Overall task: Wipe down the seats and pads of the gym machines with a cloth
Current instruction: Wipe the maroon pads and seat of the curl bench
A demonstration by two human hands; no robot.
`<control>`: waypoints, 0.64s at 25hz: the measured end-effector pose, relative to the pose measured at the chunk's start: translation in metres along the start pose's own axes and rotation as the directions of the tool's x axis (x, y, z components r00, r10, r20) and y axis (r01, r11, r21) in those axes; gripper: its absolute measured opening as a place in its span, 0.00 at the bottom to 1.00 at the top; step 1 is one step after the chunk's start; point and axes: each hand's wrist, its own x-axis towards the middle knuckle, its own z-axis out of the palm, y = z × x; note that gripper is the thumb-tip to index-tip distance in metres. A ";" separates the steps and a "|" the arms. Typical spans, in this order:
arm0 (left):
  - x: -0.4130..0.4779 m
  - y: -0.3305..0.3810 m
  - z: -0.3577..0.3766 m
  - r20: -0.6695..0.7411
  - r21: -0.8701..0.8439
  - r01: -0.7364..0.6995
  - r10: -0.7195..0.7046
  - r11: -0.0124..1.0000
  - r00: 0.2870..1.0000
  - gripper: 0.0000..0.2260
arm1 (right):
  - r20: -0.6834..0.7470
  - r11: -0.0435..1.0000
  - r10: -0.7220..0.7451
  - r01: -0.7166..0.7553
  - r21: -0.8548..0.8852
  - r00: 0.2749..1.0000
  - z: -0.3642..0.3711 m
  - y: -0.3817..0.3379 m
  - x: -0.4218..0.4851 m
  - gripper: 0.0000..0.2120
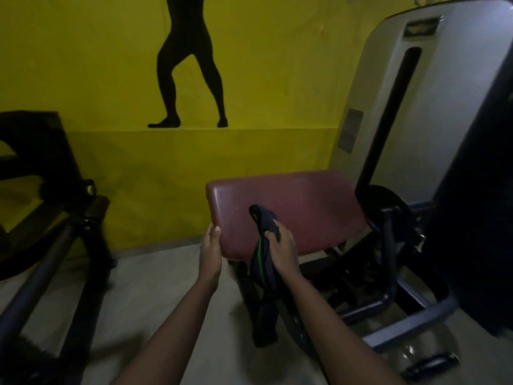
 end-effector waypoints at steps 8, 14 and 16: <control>0.142 -0.063 0.028 -0.172 -0.051 0.073 -0.081 0.996 0.982 0.31 | 0.288 0.809 -0.247 0.360 -0.464 0.925 0.084 0.033 0.103 0.33; 0.174 -0.106 0.036 -0.116 -0.228 0.185 -0.215 0.956 0.970 0.43 | 0.236 0.511 -0.533 0.531 -0.676 0.813 0.115 0.078 0.115 0.30; 0.170 -0.098 0.042 -0.191 -0.250 0.158 -0.209 0.955 0.959 0.42 | 0.323 0.415 -0.614 0.643 -0.644 0.720 0.119 0.072 0.124 0.29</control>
